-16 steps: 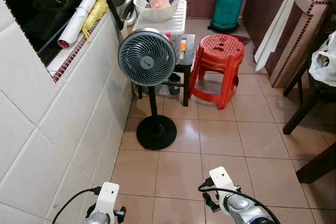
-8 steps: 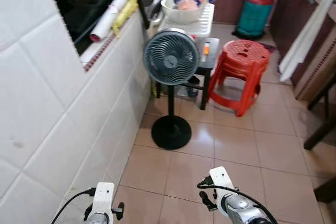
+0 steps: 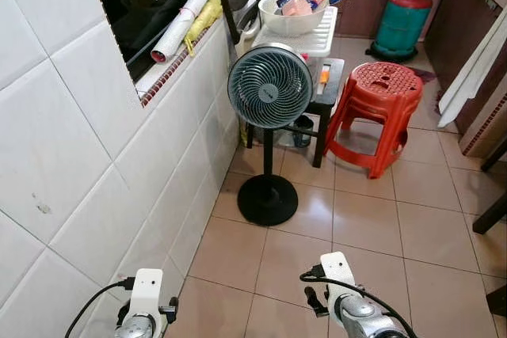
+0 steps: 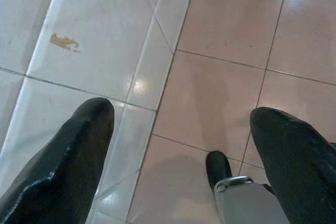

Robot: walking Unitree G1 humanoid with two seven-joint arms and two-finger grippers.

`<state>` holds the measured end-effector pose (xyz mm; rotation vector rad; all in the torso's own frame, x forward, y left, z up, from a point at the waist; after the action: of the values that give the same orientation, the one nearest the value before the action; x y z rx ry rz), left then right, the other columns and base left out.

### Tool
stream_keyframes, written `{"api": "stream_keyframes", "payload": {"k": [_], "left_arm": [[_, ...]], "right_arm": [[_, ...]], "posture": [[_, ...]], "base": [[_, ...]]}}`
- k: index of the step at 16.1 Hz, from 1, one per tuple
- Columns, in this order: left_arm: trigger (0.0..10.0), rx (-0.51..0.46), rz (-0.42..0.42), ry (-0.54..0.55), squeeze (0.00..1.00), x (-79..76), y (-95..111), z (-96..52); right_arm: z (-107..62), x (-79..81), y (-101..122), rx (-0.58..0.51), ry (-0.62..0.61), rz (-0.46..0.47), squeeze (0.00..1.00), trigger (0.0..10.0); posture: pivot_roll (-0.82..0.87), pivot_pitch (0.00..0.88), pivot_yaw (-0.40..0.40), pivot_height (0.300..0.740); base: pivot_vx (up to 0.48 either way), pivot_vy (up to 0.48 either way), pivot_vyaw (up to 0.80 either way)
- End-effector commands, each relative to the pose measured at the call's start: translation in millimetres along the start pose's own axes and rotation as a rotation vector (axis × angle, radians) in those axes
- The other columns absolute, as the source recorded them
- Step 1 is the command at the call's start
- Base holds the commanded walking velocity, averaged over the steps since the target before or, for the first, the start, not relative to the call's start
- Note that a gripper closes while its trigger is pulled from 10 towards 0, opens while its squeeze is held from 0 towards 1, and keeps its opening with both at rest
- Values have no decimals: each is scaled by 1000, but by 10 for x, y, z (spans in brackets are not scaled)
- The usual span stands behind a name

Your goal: Setting the table

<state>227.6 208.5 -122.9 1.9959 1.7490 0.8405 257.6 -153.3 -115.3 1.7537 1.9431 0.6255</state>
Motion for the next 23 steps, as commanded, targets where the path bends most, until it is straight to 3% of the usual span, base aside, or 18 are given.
{"api": "stream_keyframes", "payload": {"k": [1, 7, 13, 19, 23], "left_arm": [[10000, -1, 23, 0, 0, 32, 15, 4], [10000, 42, 39, -93, 0, -122, -152, -33], [10000, 80, 43, -105, 0, -94, -350, -88], [10000, 97, 44, -126, 0, -178, -382, -95], [10000, 107, 14, -112, 0, -131, -402, -97]], "right_arm": [[0, 15, -4, -4, -6, 27, 0, 10000], [1, 15, -5, 4, -3, 3, 0, 10000], [1, 4, 5, 3, -2, -24, 0, 10000], [1, 2, -4, 6, 2, -29, 0, 10000], [0, 3, -7, 7, 4, -34, 0, 10000]], "posture": [[-62, 0, 76, 740], [-70, 0, 71, 740], [-66, 0, 67, 740], [-65, 0, 66, 740], [-65, 0, 67, 740]], "base": [[0, 0, 0], [0, 0, -694], [128, 0, -766], [83, -363, -758], [0, -188, -458]]}}
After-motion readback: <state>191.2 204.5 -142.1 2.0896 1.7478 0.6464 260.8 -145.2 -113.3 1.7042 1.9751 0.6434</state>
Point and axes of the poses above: a point about 5 cm out from each wrist's last joint towards the gripper, its own z axis pointing out of the wrist towards the gripper, its own y axis along the axis of the wrist's last joint, x = y × z, the point moved 6 cm from there along z, pointing out of the wrist towards the gripper, and after that the axes turned 6 degrees about z, right-handed, at the moved point
